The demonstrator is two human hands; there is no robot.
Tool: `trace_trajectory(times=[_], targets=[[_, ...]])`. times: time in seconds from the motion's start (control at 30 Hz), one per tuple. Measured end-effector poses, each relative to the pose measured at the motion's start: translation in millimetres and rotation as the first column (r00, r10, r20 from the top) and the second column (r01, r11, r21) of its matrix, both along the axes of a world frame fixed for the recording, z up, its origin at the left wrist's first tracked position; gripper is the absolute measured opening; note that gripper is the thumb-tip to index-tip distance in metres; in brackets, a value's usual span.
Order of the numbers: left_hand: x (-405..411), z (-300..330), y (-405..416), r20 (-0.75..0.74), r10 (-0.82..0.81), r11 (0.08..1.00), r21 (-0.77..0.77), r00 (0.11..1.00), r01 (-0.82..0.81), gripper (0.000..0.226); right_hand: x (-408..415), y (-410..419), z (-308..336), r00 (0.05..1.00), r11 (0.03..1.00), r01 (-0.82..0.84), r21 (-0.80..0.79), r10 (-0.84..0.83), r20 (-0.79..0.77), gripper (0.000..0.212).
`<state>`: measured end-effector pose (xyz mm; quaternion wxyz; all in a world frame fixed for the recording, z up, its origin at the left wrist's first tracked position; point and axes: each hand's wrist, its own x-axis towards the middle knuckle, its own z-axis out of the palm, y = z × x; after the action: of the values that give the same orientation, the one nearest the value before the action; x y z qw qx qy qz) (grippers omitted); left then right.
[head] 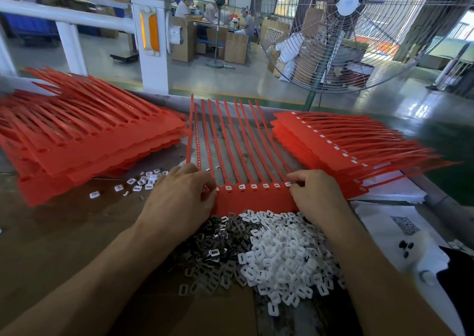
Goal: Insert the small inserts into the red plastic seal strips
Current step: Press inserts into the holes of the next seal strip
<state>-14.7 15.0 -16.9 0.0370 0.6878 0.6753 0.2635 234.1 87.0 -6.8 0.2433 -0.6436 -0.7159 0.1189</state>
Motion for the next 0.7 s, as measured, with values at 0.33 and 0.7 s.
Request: trace_trajectory(times=[0.33,0.7], targets=[[0.3,0.3,-0.3,0.0,-0.002,1.0,-0.005,1.0,0.002,0.02,-2.8,-5.7,2.3,0.999,1.0,0.0,0.03,-0.001,0.044,0.032],[0.7,1.1,-1.0,0.005,-0.002,1.0,-0.014,1.0,0.002,0.02,-5.3,-6.1,3.3,0.992,1.0,0.017,-0.023,-0.014,0.128,0.03]])
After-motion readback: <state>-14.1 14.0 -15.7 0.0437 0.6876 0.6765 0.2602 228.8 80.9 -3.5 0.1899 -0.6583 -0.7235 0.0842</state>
